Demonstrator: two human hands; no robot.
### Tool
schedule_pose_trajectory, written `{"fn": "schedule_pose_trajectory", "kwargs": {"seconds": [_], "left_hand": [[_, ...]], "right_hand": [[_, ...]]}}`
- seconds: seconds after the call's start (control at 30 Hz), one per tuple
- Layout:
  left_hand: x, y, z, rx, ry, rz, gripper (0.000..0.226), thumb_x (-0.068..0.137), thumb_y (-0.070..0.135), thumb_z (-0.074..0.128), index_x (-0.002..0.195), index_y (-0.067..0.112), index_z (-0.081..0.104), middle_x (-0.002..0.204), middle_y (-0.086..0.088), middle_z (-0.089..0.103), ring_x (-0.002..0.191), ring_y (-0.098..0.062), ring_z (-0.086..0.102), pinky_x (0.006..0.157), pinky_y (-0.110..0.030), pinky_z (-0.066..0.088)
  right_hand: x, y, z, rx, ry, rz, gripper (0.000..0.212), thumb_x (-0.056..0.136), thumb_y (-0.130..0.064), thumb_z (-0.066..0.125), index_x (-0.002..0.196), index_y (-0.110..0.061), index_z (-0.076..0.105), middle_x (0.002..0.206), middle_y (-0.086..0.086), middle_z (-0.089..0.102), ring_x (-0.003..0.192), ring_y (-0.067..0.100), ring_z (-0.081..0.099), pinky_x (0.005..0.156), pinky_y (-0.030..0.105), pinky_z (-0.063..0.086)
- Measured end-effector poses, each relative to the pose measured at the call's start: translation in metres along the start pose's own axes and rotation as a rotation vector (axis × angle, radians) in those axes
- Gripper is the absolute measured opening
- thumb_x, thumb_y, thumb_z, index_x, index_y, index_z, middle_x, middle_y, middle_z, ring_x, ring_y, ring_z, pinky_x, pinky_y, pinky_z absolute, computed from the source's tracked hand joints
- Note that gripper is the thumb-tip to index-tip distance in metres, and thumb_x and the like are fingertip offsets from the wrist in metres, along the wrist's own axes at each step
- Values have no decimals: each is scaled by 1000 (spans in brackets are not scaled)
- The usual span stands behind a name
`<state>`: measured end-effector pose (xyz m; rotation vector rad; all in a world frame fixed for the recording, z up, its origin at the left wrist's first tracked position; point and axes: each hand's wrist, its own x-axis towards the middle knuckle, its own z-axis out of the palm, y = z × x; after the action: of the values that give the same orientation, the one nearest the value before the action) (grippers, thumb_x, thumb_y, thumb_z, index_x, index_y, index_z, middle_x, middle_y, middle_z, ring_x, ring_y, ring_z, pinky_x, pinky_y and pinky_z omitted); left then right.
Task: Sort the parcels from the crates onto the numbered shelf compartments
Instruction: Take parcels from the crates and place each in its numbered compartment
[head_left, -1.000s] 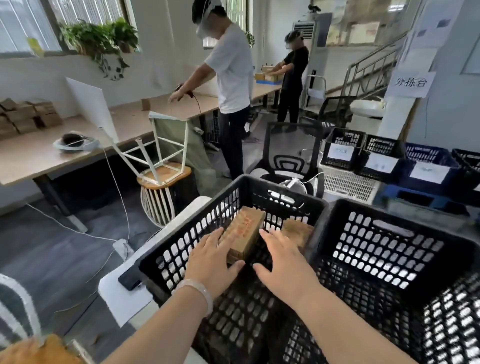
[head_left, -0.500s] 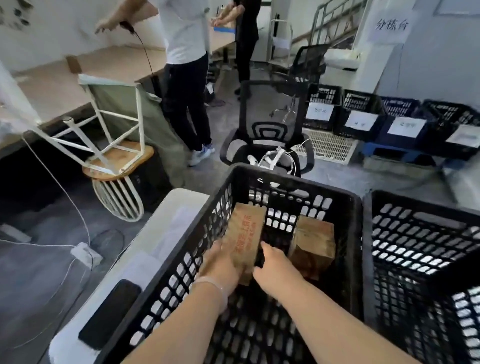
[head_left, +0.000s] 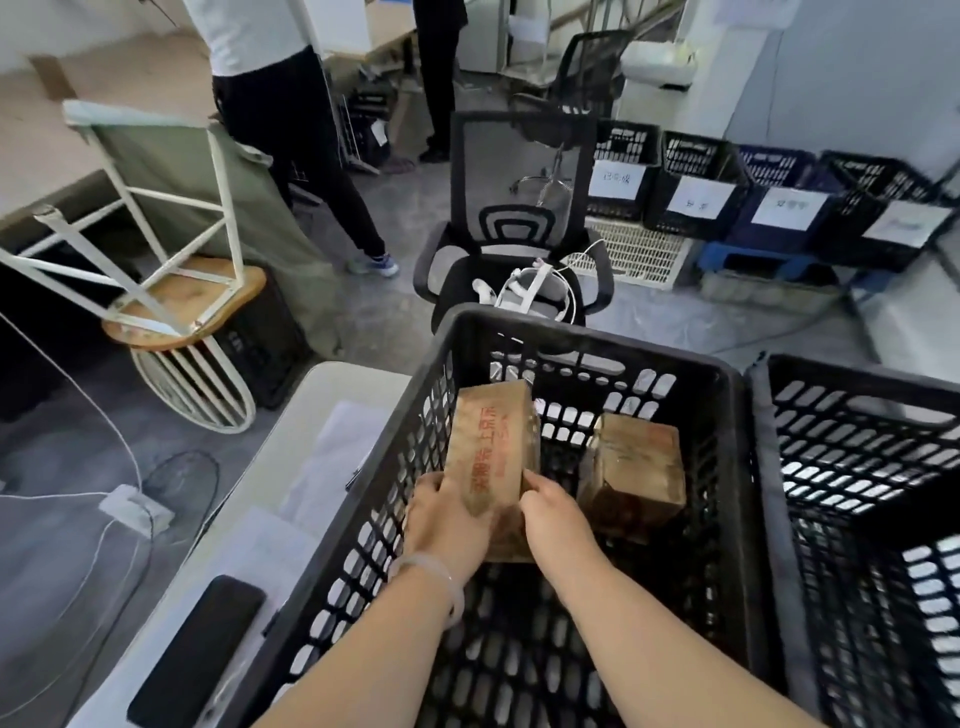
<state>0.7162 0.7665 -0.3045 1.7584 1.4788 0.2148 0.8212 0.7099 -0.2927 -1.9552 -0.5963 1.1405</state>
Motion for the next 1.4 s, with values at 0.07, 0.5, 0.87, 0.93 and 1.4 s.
{"fn": "schedule_pose_trajectory", "kwargs": {"seconds": [0.07, 0.5, 0.87, 0.93, 1.4], "left_hand": [[-4, 7, -3, -47, -6, 18, 76, 81, 56, 70, 146, 36, 36, 146, -3, 35, 121, -23, 45, 97, -33, 43], [-81, 33, -42, -751, -131, 99, 53, 73, 47, 78, 118, 60, 53, 124, 7, 64, 110, -16, 66, 98, -43, 52], [-113, 65, -37, -352, 253, 357, 48, 100, 32, 54, 145, 42, 43, 135, 16, 50, 121, 0, 50, 107, -32, 44], [-121, 74, -36, -247, 262, 385, 59, 96, 39, 58, 150, 42, 32, 136, 18, 45, 119, 1, 46, 107, -30, 42], [-149, 103, -19, -737, -36, 291, 54, 94, 25, 64, 136, 42, 34, 125, 3, 64, 108, -13, 67, 85, -26, 57]], "right_hand": [[-13, -6, -6, 1, 32, -77, 46, 97, -15, 36, 139, -27, 49, 141, -3, 42, 122, 11, 43, 94, 18, 41], [-78, -30, -79, 79, 68, -181, 71, 91, -39, 60, 150, -39, 22, 149, -9, 38, 133, 17, 41, 112, 44, 33], [-123, -26, -114, 88, -112, -353, 63, 91, -49, 52, 140, -65, 14, 147, -22, 34, 136, 5, 33, 116, 40, 28], [-130, -26, -119, 14, -82, -435, 62, 99, -33, 46, 147, -53, 12, 149, -24, 24, 137, -1, 21, 118, 33, 18], [-145, -22, -160, -5, 127, -549, 55, 99, -29, 51, 147, -38, 27, 144, -18, 37, 123, -8, 36, 105, 25, 37]]}}
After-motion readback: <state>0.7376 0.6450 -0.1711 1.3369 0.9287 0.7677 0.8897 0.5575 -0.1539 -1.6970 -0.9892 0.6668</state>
